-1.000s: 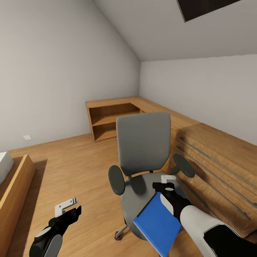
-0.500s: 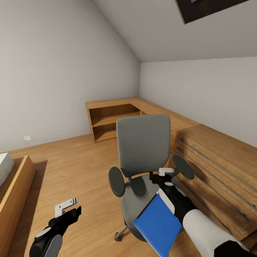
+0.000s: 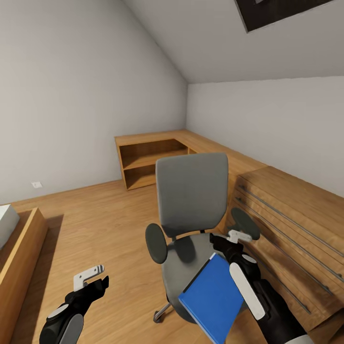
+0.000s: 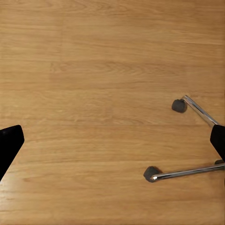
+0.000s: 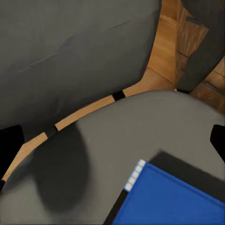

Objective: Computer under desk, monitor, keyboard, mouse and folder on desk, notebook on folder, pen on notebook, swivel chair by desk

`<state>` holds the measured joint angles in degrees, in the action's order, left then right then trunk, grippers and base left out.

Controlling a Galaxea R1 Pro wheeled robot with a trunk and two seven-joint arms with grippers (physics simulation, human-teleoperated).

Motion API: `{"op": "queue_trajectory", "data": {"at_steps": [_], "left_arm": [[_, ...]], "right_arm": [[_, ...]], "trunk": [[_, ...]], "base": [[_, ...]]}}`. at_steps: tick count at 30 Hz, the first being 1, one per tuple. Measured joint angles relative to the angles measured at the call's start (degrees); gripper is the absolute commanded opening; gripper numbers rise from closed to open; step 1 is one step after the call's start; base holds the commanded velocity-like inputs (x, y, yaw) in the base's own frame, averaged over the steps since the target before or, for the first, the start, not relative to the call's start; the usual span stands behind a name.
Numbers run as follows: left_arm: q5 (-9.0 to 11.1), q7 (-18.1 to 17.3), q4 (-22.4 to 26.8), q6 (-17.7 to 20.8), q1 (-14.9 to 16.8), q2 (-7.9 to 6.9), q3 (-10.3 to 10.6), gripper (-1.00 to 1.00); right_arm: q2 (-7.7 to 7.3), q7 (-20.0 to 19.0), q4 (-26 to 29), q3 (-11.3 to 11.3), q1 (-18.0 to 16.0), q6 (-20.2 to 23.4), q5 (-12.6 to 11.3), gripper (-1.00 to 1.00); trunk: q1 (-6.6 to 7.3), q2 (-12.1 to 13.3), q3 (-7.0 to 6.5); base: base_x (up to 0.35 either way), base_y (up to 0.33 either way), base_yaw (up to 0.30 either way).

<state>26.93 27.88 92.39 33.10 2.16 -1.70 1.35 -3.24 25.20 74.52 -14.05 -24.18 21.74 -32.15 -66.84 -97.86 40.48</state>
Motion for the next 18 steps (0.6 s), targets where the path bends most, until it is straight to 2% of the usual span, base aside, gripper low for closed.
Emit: {"op": "queue_trajectory", "data": {"at_steps": [6,8,9,11,13,16,17,18], "left_arm": [[0.0,0.0,0.0,0.0,0.0,0.00,0.0,1.00],[0.0,0.0,0.0,0.0,0.0,0.00,0.0,1.00],[0.0,-0.1,0.0,0.0,0.0,0.00,0.0,1.00],[0.0,-0.1,0.0,0.0,0.0,0.00,0.1,1.00],[0.0,-0.1,0.0,0.0,0.0,0.00,0.1,1.00],[0.0,-0.2,0.0,0.0,0.0,0.00,0.1,1.00],[0.0,-0.2,0.0,0.0,0.0,0.00,0.1,1.00],[0.0,-0.2,0.0,0.0,0.0,0.00,0.1,1.00]], "right_arm": [[0.00,0.0,0.0,0.0,0.0,0.0,0.0,1.00],[-0.17,1.0,3.8,1.5,1.8,1.4,-4.2,1.00],[-0.81,1.6,7.0,4.6,4.0,2.8,-11.4,1.00],[-1.24,2.1,9.2,7.2,5.5,3.6,-17.4,1.00],[-1.53,2.4,10.5,9.1,6.5,4.2,-21.9,1.00],[-1.86,2.7,11.7,10.9,7.3,4.7,-27.1,1.00],[-2.05,2.9,12.3,11.8,7.7,5.0,-30.4,1.00],[-2.09,2.9,12.4,12.0,7.8,5.0,-31.2,1.00]], "trunk": [[0.00,0.0,0.00],[0.00,0.0,0.00],[0.00,0.0,0.00],[0.00,0.0,0.00],[0.00,0.0,0.00],[0.00,0.0,0.00],[0.00,0.0,0.00],[0.00,0.0,0.00]], "base": [[0.000,0.000,0.000],[0.000,0.000,0.000],[0.000,0.000,0.000],[0.000,0.000,0.000],[0.000,0.000,0.000],[0.000,0.000,0.000],[0.000,0.000,0.000],[0.000,0.000,0.000]]}}
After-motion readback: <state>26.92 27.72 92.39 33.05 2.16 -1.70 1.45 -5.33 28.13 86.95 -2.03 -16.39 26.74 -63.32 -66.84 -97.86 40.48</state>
